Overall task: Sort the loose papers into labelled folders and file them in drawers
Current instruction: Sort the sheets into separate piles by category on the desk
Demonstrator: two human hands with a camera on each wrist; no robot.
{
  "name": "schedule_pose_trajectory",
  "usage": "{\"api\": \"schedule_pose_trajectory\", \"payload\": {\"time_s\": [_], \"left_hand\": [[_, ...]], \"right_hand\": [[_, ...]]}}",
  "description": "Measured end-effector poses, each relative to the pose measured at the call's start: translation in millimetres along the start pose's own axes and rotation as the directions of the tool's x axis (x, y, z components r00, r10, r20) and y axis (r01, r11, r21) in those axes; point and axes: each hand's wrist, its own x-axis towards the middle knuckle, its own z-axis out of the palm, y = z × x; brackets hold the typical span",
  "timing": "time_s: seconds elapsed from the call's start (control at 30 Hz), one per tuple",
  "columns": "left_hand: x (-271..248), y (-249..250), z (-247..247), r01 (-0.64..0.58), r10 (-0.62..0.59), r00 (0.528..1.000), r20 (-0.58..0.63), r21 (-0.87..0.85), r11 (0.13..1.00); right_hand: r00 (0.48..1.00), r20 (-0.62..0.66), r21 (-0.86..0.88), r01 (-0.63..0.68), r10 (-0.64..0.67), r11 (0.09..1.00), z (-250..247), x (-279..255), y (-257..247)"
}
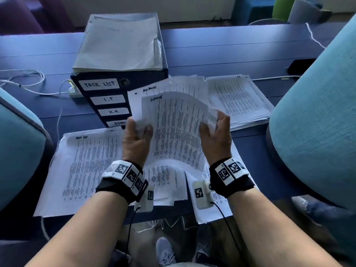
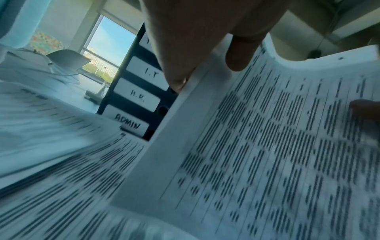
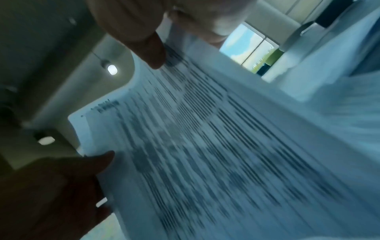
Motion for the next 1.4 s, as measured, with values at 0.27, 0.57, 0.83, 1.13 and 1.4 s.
{"api": "schedule_pose_trajectory", "payload": {"time_s": [0.27, 0.57, 0.83, 1.13, 1.4], "left_hand": [[-25, -36, -8, 0.286, -0.33, 0.943, 0.046, 0.395, 0.873], [-9, -81, -58, 0.335, -0.486, 0.874, 0.011, 0.711, 0.618], [-26, -98, -90, 0.304, -0.565, 0.823, -0.054, 0.883, 0.358], [-20, -100, -103, 0.352, -0.573, 0.814, -0.093, 0.863, 0.361], [-20, -97, -102, 0.356, -0.559, 0.823, -0.102, 0.859, 0.367]], "right_hand": [[0.925, 0.273, -0.221, -0.208, 0.266, 0.953, 13, -41, 53], [0.834, 0.336, -0.325, -0.333, 0.437, 0.885, 35, -45, 57], [0.706, 0.397, -0.508, -0.363, 0.586, 0.781, 62, -73, 69], [0.689, 0.417, -0.533, -0.342, 0.592, 0.774, 85, -79, 66], [0.714, 0.424, -0.614, -0.225, 0.557, 0.757, 87, -77, 60]]}}
